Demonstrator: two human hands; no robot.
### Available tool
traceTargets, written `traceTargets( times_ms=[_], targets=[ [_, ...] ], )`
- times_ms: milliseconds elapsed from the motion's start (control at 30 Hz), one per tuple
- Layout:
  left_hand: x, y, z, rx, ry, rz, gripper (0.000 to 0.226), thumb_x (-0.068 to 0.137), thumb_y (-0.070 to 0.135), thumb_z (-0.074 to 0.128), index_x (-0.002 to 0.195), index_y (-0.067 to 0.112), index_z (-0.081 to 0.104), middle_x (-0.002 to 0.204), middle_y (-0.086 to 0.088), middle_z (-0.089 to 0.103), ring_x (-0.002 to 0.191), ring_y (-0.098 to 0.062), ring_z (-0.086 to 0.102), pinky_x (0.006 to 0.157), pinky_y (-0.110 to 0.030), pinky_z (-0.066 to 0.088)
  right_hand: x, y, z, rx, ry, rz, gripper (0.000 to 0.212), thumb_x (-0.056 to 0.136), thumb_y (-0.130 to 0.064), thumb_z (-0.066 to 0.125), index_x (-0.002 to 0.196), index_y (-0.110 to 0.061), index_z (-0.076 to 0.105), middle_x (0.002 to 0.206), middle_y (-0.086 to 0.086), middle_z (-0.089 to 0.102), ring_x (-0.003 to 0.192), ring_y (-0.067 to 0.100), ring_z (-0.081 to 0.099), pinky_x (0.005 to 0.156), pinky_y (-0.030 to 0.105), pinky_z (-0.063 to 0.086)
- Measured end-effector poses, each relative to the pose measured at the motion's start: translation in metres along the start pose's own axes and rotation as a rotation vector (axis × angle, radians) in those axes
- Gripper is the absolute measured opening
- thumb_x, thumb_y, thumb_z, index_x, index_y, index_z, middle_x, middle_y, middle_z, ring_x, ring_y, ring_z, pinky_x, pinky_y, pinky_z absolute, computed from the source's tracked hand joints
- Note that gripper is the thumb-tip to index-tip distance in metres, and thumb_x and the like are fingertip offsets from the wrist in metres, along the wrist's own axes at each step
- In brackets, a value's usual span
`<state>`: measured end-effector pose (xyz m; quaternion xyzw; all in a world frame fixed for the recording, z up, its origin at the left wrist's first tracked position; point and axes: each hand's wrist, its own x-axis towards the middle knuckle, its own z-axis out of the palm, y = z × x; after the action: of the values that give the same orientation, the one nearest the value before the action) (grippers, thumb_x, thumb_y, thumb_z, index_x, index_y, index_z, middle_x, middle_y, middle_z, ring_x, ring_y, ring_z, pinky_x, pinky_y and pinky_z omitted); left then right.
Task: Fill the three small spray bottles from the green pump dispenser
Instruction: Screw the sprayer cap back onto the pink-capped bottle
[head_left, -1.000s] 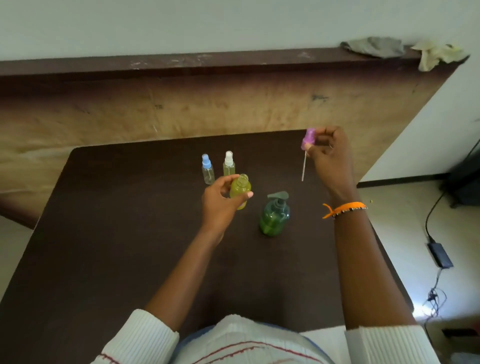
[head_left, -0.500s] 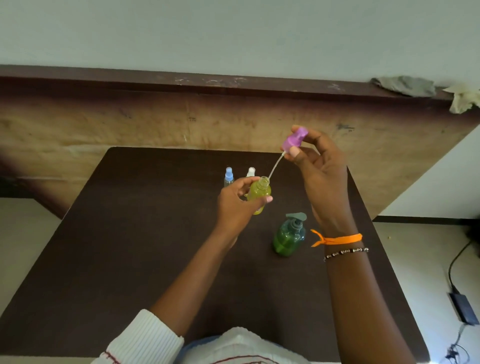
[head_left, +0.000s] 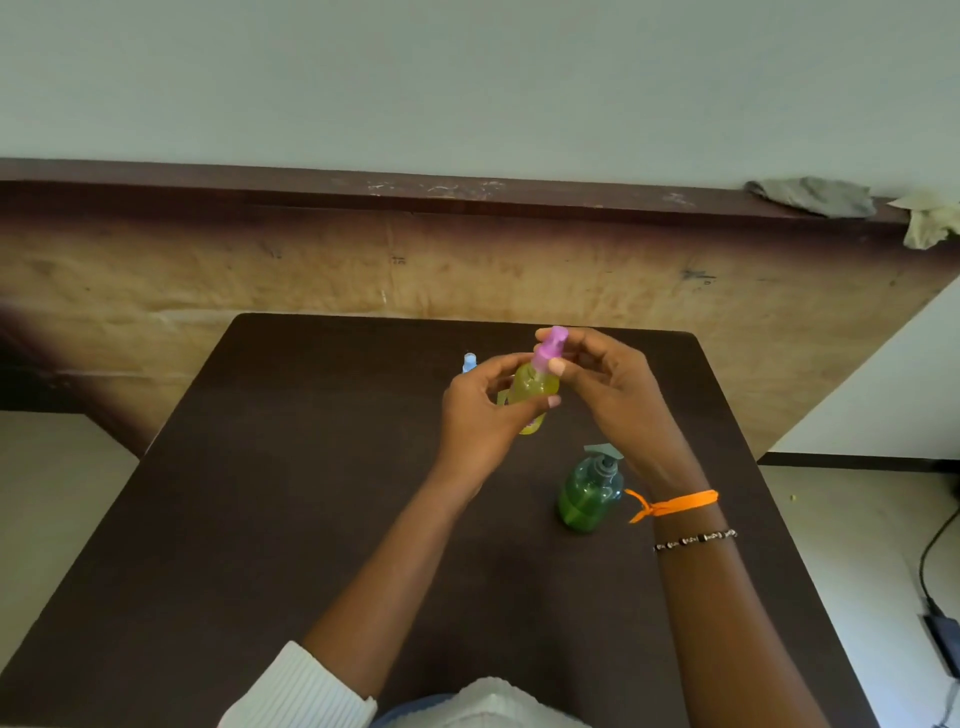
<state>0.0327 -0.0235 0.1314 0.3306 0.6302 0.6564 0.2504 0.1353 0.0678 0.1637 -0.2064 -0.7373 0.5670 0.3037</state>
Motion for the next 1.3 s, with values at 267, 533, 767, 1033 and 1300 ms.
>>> traceTargets(
  times_ms=[267, 533, 767, 1033, 1300],
  targets=[
    [-0.001, 0.009, -0.001, 0.01, -0.033, 0.068, 0.046, 0.066, 0.014, 0.079, 0.11, 0.017, 0.067, 0.098, -0.004, 0.073, 0.094, -0.015, 0.068, 0.087, -0.038, 0.055, 0.002, -0.001, 0.004, -0.039, 0.071, -0.001, 0.02, 0.087, -0.01, 0.068, 0.098, -0.027, 0.066, 0.093, 0.01, 0.069, 0.088, 0.028, 0.063, 0.083, 0.037, 0.055],
    [-0.002, 0.013, 0.0, 0.013, -0.031, 0.105, 0.043, 0.064, 0.017, 0.078, 0.104, 0.028, 0.067, 0.097, 0.004, 0.072, 0.094, -0.011, 0.068, 0.087, -0.035, 0.055, -0.002, -0.007, -0.005, -0.104, 0.009, 0.018, 0.044, 0.089, -0.013, 0.067, 0.126, -0.033, 0.052, 0.13, -0.008, 0.06, 0.126, 0.006, 0.051, 0.107, 0.028, 0.038],
    [-0.004, 0.016, 0.001, 0.025, -0.032, 0.114, 0.047, 0.067, 0.005, 0.08, 0.105, 0.028, 0.065, 0.095, 0.005, 0.072, 0.092, -0.008, 0.067, 0.086, -0.033, 0.055, -0.007, -0.017, -0.004, -0.061, 0.085, -0.052, 0.035, 0.084, -0.002, 0.069, 0.105, -0.029, 0.066, 0.101, -0.015, 0.068, 0.099, -0.005, 0.062, 0.099, 0.03, 0.043],
    [-0.004, 0.019, 0.002, 0.065, -0.031, 0.11, 0.045, 0.069, 0.01, 0.08, 0.108, 0.025, 0.066, 0.098, 0.003, 0.072, 0.094, -0.009, 0.067, 0.087, -0.037, 0.055, -0.006, -0.014, -0.009, 0.03, -0.023, 0.014, 0.059, 0.094, -0.007, 0.057, 0.146, -0.021, 0.033, 0.127, 0.003, 0.063, 0.119, 0.007, 0.059, 0.103, 0.027, 0.045],
    [-0.005, 0.019, 0.001, 0.057, 0.004, 0.091, 0.045, 0.069, 0.01, 0.08, 0.112, 0.016, 0.066, 0.096, -0.001, 0.072, 0.09, -0.009, 0.068, 0.082, -0.031, 0.056, -0.008, -0.012, -0.014, -0.054, 0.172, -0.011, 0.041, 0.09, 0.002, 0.06, 0.122, -0.022, 0.055, 0.079, -0.014, 0.073, 0.1, 0.005, 0.065, 0.106, 0.045, 0.042]
  ],
)
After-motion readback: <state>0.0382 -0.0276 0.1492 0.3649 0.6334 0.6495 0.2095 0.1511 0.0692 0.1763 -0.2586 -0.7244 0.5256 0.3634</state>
